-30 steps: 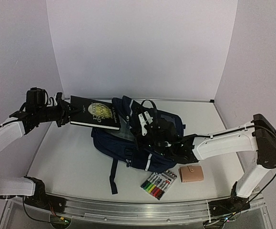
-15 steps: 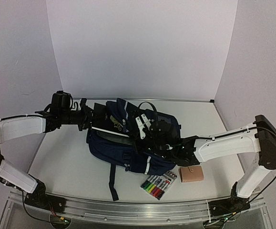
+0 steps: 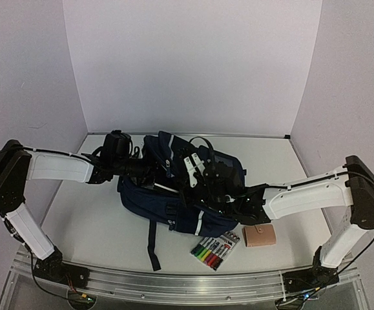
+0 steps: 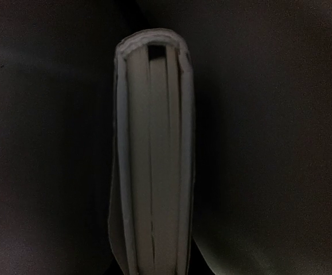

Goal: Pack the student bag
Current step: Place the book in the student bag.

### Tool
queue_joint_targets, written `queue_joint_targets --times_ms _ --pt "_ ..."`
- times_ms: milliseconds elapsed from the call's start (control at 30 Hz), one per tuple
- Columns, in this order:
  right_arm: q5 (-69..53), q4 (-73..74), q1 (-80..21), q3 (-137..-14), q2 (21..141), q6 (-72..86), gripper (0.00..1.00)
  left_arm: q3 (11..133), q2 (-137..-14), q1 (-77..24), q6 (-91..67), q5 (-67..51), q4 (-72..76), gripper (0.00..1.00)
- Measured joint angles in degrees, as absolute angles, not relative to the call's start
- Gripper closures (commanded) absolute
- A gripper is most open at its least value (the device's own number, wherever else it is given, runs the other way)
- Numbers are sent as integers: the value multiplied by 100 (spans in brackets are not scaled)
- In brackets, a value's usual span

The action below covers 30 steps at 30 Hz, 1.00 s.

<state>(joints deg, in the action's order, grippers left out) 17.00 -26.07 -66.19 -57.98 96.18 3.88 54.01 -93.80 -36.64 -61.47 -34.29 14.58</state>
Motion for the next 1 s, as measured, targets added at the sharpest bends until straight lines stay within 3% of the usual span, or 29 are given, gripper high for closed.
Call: queue_joint_targets --times_ms 133,233,333,400,567,1000 --pt "1711 -2616 -6619 -5798 9618 398 100 5682 -9362 -3666 -5574 -3040 861 43" --pt "1719 -2626 -6619 -5795 9618 438 100 5699 -9153 -3653 -5180 -2596 392 31" --pt "1727 -2666 -6619 -5765 9618 470 100 5694 -8689 -3653 -4850 -2139 -74 27" --pt "1730 -2700 -6619 -5733 9618 486 100 5693 -8347 -3651 -4669 -1882 -274 30" --pt "1728 -2727 -6619 -5728 9618 539 100 5587 -8026 -3627 -4526 -1740 -317 47" --pt "1746 -2727 -6619 -5727 9618 584 100 5392 -9062 -3919 -4805 -2287 482 77"
